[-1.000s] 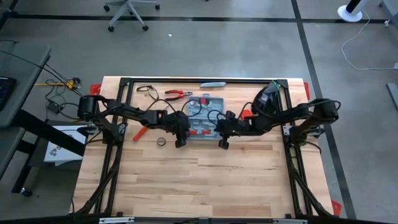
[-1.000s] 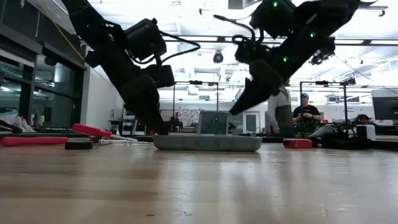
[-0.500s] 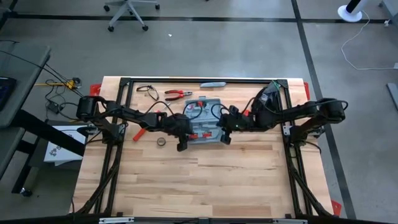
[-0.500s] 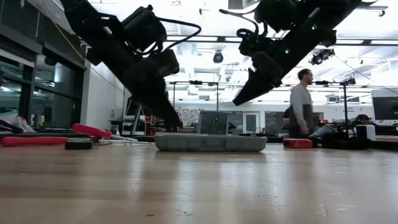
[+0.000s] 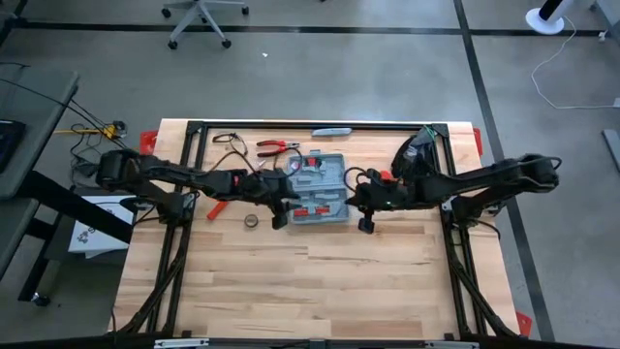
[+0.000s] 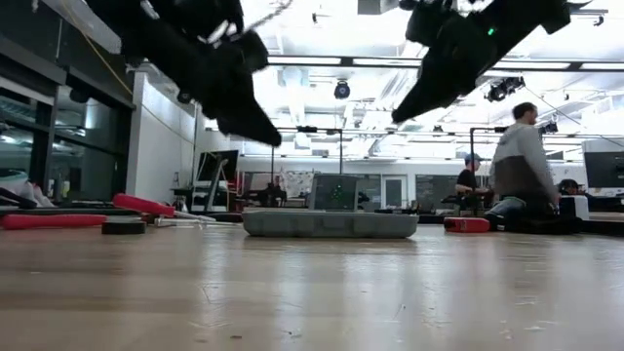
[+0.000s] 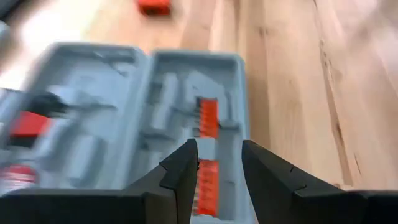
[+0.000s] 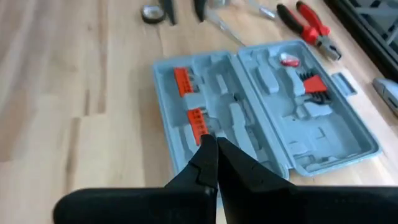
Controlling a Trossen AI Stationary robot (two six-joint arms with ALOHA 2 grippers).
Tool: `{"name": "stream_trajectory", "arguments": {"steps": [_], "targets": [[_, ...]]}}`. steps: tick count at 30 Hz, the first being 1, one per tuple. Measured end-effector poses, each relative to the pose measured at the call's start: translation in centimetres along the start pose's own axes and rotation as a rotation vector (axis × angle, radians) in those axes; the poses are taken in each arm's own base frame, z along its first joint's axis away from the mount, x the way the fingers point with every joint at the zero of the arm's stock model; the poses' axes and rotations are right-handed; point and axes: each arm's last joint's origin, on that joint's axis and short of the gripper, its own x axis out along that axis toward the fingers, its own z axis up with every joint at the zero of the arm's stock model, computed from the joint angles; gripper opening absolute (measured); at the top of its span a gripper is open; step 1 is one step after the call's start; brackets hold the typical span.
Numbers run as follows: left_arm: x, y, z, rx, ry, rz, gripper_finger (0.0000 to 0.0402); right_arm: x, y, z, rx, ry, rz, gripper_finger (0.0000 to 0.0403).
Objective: Prefit tool cases
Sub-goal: Remove the left orange multi-bit set from the gray tool case
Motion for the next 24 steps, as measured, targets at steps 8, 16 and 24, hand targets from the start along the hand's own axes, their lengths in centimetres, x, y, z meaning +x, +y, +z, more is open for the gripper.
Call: {"name": "stream_trajectory", "arguments": {"steps": [8, 16, 24], "targets": [[-1.7, -0.7, 0.8, 0.015, -0.052, 0.011, 0.0117, -1.7, -0.3, -0.3, 0.051, 0.034, -0.003, 0.0], [1.0, -1.6, -0.9, 0.041, 0.042, -0.008, 0.0117, 1.6, 0.4, -0.8, 0.041, 0.063, -0.018, 0.0], [3.3, -1.8, -2.3, 0.047, 0.095, -0.012, 0.012, 5.5, 0.6, -2.5, 0.012, 0.16, -0.042, 0.0]]}}
